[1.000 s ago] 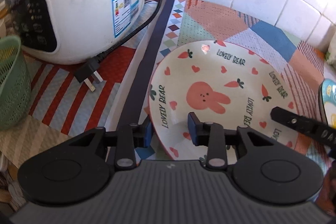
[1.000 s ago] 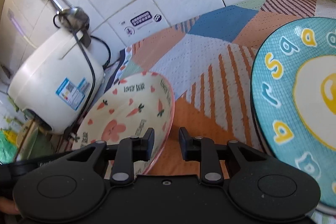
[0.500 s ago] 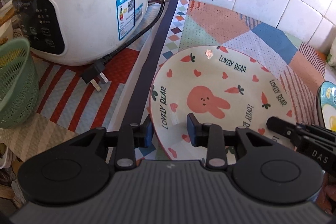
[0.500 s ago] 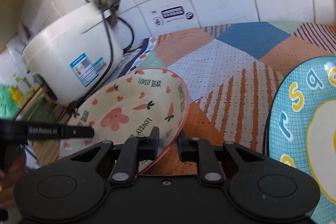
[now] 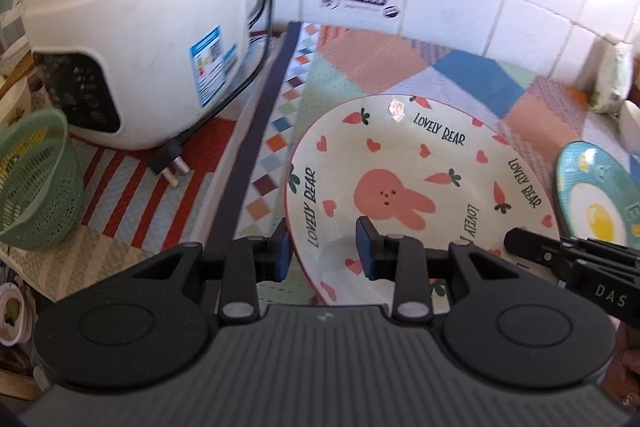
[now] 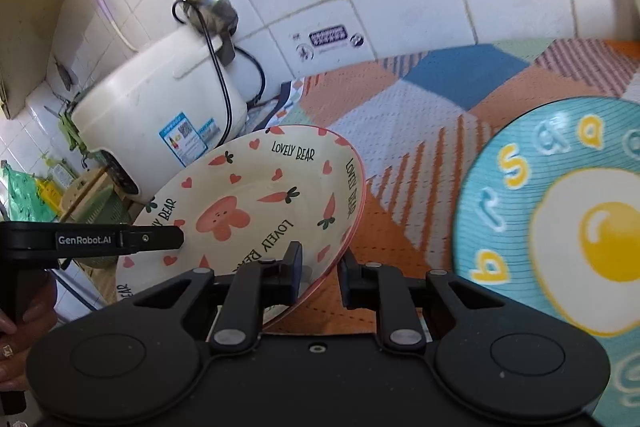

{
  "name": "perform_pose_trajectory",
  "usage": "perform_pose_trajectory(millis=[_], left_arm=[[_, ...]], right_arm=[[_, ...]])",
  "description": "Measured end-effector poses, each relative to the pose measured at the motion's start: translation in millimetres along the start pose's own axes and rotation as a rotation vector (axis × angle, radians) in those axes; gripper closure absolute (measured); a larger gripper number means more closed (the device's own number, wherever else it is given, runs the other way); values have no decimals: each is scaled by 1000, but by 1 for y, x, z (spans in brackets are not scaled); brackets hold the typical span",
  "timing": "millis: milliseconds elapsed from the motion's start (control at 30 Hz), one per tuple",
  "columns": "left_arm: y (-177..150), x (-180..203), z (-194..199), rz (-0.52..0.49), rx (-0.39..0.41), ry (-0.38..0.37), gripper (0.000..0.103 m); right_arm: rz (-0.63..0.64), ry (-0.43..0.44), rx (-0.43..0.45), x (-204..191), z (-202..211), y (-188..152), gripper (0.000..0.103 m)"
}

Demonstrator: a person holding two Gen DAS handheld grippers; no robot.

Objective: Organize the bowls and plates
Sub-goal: 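Lift the pink bunny plate with both grippers toward the plate stack, then lower the pink plate onto the blue plate and open both grippers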

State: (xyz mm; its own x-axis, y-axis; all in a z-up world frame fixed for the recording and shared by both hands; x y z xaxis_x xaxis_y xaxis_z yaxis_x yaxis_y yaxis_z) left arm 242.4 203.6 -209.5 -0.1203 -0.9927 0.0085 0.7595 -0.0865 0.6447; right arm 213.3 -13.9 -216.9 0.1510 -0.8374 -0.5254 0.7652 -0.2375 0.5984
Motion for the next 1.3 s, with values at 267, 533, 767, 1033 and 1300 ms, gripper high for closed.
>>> perform_pose_trajectory(millis=[267, 533, 767, 1033, 1300], left_arm=[[7, 46, 20, -22, 19, -38, 72], [7, 105, 17, -57, 0, -136, 72], [15, 144, 20, -57, 20, -194, 72], [5, 181, 9, -117, -18, -208, 72], [6, 199, -2, -155, -53, -225, 72]], right_arm=[[15, -10, 53, 17, 48, 13, 80], [14, -57, 72, 60, 91, 19, 80], [14, -104, 103, 84, 121, 26, 80], [-20, -126, 70, 117, 136, 18, 80], [-68, -134, 45, 136, 139, 13, 80]])
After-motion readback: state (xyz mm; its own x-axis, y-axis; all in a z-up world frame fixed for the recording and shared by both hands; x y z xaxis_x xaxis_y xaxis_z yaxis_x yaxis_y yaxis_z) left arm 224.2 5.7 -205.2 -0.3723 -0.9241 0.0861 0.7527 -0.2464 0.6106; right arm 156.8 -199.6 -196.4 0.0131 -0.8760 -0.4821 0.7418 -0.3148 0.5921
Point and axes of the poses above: each gripper's, at about its wrist camera, not at the fingertips, and z roughly against the way its jaws point, x to its right, y to its top, the point moved 9 cm from there along -z, roughly the way its jaws point, and after that the axes turned 5 degrees about -z, right-handed, at the moved point
